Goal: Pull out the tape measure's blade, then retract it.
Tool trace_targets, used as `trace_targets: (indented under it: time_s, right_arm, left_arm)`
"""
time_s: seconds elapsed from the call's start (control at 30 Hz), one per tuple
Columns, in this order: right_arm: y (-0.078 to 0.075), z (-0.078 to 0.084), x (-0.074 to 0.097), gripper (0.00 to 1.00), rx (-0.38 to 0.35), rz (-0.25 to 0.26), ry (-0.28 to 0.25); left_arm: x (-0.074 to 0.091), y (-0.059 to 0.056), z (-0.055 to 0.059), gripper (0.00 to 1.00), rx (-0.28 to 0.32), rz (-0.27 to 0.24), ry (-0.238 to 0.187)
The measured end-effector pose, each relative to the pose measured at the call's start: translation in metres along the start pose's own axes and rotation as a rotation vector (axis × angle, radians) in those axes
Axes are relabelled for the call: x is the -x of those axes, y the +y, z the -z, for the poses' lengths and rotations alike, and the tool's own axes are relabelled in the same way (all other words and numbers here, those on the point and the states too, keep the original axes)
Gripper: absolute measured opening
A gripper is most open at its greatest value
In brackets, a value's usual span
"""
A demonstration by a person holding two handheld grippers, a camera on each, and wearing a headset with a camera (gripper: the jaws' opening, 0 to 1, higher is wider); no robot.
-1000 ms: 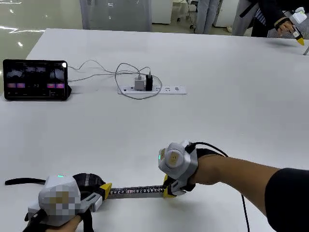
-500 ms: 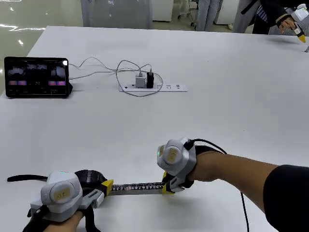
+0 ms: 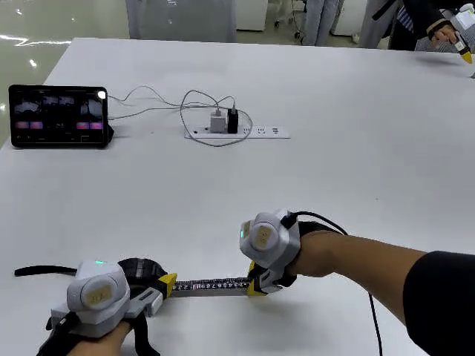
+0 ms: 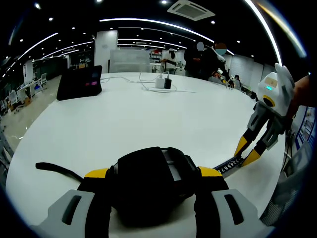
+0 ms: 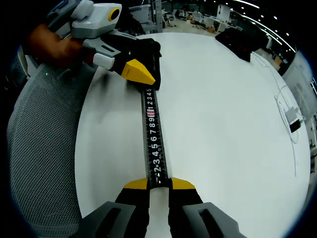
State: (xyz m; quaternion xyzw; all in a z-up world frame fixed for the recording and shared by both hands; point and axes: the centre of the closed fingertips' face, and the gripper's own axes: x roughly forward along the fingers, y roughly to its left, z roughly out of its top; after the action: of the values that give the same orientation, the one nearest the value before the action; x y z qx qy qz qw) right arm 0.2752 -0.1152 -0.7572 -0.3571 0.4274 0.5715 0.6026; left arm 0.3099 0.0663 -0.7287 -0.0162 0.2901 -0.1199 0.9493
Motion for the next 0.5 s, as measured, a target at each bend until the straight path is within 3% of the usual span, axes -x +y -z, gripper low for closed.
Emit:
trace_targets:
  time_s: [0.2, 0.27, 0.5]
  right_arm:
    - [0.0, -0.002, -0.0012, 0.1, -0.004, 0.003, -0.002]
    - [-0.0009, -0.0036, -0.0014, 0.1, -0.044, -0.005, -0.021]
    - [0.0002, -0.0072, -0.0029, 0.1, -0.022, 0.003, -0.02]
  left_arm:
    - [0.0, 0.0004, 0.0002, 0.64, 0.001, 0.0, 0.001]
    - [0.0001, 0.0004, 0.0002, 0.64, 0.001, -0.001, 0.0]
    - [-0.0006, 0.0004, 0.0, 0.64, -0.001, 0.003, 0.004]
